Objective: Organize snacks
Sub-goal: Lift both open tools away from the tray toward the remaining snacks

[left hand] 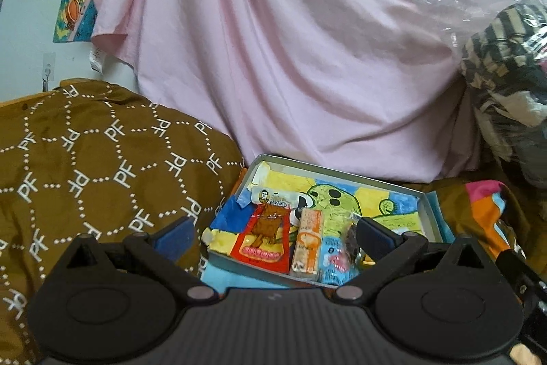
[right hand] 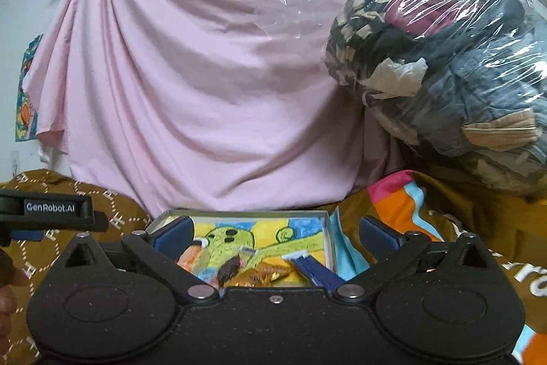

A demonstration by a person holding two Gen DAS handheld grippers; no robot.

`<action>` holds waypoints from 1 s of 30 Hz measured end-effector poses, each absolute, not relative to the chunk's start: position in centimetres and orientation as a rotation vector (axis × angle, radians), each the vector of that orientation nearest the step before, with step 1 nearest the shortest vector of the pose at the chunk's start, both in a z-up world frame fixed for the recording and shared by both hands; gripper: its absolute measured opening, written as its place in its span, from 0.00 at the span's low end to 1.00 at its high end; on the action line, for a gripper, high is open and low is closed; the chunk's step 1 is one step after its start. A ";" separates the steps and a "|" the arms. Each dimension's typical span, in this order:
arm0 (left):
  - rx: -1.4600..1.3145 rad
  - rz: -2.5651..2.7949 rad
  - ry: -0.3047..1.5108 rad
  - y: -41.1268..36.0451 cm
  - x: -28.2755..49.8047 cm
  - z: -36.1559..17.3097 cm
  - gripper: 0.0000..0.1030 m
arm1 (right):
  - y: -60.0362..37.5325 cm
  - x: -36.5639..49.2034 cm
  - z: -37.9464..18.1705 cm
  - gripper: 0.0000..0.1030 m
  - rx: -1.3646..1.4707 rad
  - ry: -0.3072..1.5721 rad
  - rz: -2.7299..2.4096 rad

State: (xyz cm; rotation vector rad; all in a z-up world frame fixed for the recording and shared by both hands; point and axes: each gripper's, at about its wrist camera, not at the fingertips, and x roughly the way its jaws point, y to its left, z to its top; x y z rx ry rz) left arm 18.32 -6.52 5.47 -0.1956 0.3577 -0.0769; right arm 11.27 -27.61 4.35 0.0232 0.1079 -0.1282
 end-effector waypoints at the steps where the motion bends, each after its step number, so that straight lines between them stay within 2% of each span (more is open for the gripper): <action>1: -0.188 -0.078 0.353 -6.4 17.7 5.4 1.00 | -27.5 10.6 4.3 0.99 0.020 0.112 -0.126; 10: -0.166 -0.082 0.355 -5.2 12.9 4.5 1.00 | -26.6 5.4 3.7 0.99 -0.002 0.166 -0.120; 30: -0.113 -0.092 0.485 -3.0 6.6 0.1 1.00 | -24.7 1.7 0.3 0.99 -0.050 0.477 -0.163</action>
